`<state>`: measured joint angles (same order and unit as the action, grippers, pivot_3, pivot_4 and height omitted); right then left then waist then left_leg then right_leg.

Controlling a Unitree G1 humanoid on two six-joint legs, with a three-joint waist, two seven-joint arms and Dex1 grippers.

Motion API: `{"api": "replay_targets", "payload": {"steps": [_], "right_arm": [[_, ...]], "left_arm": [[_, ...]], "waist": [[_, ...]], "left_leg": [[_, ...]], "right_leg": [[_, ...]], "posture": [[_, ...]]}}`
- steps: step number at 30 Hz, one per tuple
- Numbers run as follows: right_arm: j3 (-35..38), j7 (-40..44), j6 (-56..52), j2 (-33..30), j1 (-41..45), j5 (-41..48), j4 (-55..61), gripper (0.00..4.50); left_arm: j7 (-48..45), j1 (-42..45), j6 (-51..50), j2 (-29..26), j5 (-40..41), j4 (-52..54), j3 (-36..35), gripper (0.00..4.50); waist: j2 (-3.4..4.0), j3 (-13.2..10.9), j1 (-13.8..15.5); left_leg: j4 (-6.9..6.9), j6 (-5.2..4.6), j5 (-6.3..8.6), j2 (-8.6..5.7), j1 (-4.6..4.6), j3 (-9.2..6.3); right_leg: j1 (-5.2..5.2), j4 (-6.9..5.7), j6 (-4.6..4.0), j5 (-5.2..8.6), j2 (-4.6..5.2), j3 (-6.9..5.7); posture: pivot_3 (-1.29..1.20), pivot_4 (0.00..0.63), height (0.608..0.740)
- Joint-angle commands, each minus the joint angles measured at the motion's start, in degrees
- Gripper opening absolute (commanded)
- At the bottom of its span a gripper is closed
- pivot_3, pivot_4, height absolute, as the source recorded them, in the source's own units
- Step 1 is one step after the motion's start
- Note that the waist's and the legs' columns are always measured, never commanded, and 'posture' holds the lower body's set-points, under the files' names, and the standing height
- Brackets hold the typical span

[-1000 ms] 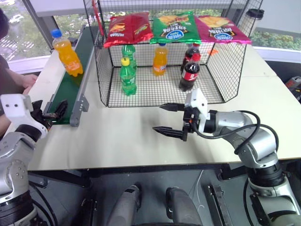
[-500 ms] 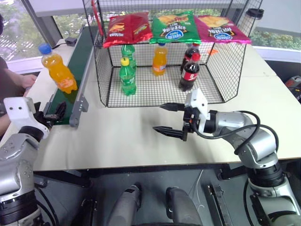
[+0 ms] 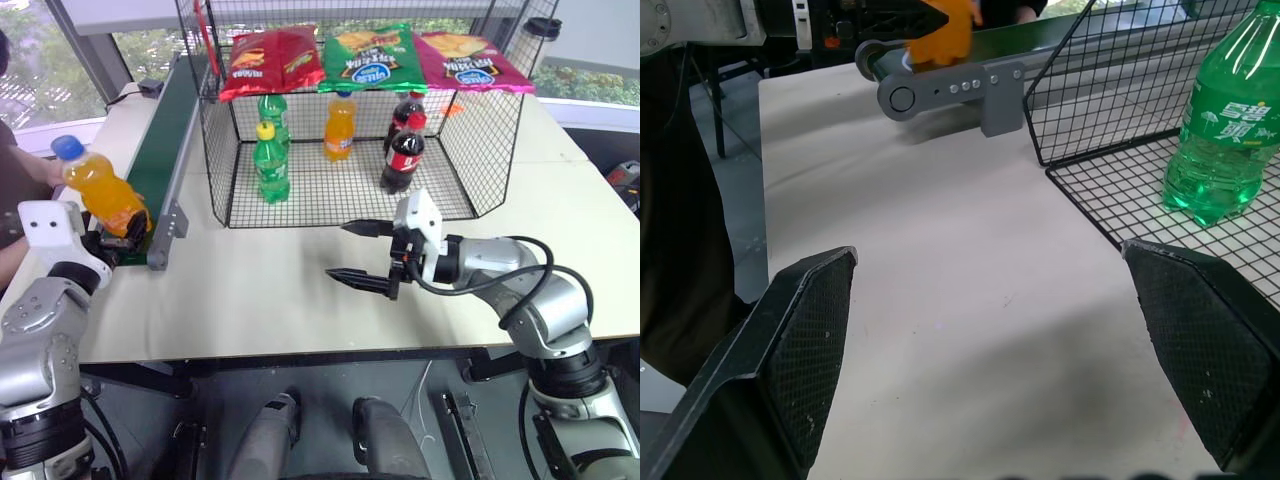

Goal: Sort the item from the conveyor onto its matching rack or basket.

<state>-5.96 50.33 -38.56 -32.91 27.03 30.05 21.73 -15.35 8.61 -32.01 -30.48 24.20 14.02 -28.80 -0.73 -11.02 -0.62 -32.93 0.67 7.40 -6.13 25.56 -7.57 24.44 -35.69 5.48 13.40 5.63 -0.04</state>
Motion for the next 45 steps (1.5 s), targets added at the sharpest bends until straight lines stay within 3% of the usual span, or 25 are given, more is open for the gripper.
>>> {"api": "replay_targets", "payload": {"steps": [1,4,5,12,20,32,45], "right_arm": [[1.00,0.03,0.76,-0.64,-0.06,0.31,1.34,4.41],[1.13,0.05,0.84,-0.82,-0.12,0.27,1.32,4.50],[1.17,0.04,0.85,-0.89,-0.16,0.25,1.34,4.50],[1.49,-0.27,0.60,-0.99,0.34,0.64,1.46,4.50],[2.10,-0.57,0.49,-0.14,2.05,1.55,0.38,4.50],[2.71,-1.16,-0.38,-0.89,2.47,1.30,0.36,4.50],[2.56,-3.69,-2.12,0.65,4.71,1.80,-0.71,4.50]], "left_arm": [[-1.87,0.03,1.78,-0.43,0.97,0.86,-0.36,4.50],[-4.39,0.09,-0.29,-0.33,5.84,2.85,-2.01,3.17],[-4.70,0.46,-1.78,-0.56,7.79,3.67,-2.69,2.96],[-6.19,8.62,-8.74,-5.06,16.72,5.58,-2.82,2.96],[-19.47,13.81,-8.29,-7.73,15.85,4.63,13.15,2.96],[-35.76,23.38,6.55,-0.39,0.32,-7.01,39.01,2.96],[-41.00,25.24,11.75,5.95,-6.30,-11.04,44.63,2.96]], "waist": [[0.00,0.00,-0.01],[0.00,0.00,0.02],[0.00,0.00,0.02],[-0.11,-0.05,0.13],[-0.09,-0.05,0.01],[-0.09,-0.05,0.00],[-0.09,-0.05,0.02]], "left_leg": [[0.00,0.00,0.00,0.00,0.00,0.00],[0.00,-0.01,0.00,0.00,0.02,0.00],[0.01,-0.01,0.00,0.00,0.03,-0.02],[0.00,-0.01,0.00,-0.01,0.14,-0.11],[0.00,-0.05,0.02,-0.03,0.14,-0.01],[0.01,-0.11,0.06,-0.03,0.18,0.03],[-0.04,-0.18,0.01,-0.02,0.17,0.01]], "right_leg": [[0.00,0.00,0.00,0.00,0.00,0.00],[-0.01,0.04,0.00,0.00,0.00,-0.01],[-0.01,0.05,0.00,0.00,0.00,-0.01],[0.02,0.12,0.01,-0.01,-0.03,-0.10],[0.02,0.15,0.01,-0.03,-0.02,-0.12],[0.02,0.27,0.01,-0.04,-0.01,-0.11],[0.02,0.18,0.04,-0.05,-0.04,-0.12]], "posture": [[0.00,0.150,0.738],[0.00,0.150,0.738],[0.00,0.150,0.738],[0.00,0.150,0.738],[0.00,0.150,0.738],[0.00,0.150,0.738],[0.00,0.150,0.738]]}}
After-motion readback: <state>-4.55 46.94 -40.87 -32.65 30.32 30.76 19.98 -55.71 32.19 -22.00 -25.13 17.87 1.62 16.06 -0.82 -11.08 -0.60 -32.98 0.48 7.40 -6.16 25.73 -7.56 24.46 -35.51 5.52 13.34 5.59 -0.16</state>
